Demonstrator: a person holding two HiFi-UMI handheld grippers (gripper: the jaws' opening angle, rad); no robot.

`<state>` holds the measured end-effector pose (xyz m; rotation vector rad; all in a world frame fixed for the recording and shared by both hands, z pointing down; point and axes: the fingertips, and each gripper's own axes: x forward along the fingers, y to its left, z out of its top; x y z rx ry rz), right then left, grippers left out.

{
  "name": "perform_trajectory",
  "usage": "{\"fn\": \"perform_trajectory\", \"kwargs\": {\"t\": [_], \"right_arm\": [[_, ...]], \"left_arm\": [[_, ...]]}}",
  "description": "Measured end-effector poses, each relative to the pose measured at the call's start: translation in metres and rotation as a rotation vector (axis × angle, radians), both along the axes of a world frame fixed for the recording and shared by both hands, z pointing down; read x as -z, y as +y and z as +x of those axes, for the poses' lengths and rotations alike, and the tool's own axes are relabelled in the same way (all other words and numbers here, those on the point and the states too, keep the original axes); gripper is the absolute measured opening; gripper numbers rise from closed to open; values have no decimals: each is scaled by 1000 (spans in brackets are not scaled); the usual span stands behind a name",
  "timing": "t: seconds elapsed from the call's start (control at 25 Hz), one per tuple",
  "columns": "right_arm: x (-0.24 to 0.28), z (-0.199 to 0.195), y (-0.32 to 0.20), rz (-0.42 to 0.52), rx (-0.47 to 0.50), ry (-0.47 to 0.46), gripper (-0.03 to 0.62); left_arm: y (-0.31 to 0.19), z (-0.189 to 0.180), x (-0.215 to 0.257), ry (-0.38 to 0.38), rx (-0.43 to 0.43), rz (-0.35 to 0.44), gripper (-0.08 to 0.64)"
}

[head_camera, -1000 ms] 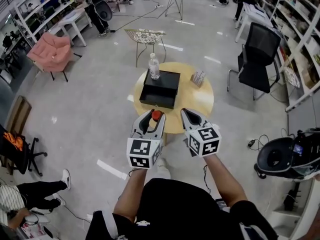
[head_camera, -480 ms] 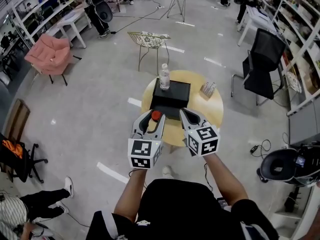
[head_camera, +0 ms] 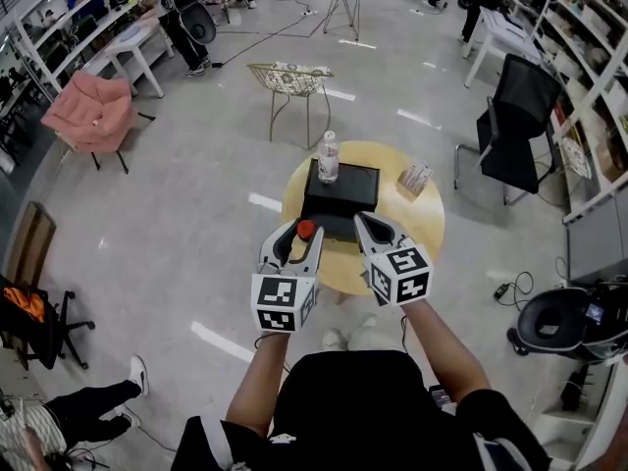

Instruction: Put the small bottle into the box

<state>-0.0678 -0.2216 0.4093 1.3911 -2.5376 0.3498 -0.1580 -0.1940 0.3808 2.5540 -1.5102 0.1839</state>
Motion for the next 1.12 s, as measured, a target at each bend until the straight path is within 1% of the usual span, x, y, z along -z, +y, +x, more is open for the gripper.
{"fn": "perform_trajectory", "kwargs": {"t": [0.28,0.48,0.68,0.88,1.12], "right_arm": [[-13,9,-20,-18,-11,1,2],[-21,16,-43,-40,-4,-1,2],[-34,21,-70,-74,3,-3,2],[-51,33,-95,-116,8,-1,2],[-85,46,-116,-182,9,5,2]], "left_arm": [[-17,7,-17,-3,-12,-32,152],[-40,13,-29,-13,2,-59,152],[-66,21,-45,0,-3,-105,152],[-91,33,-64,-2,2,-150,152],[-113,43,-105,-11,21,-224,153]]}}
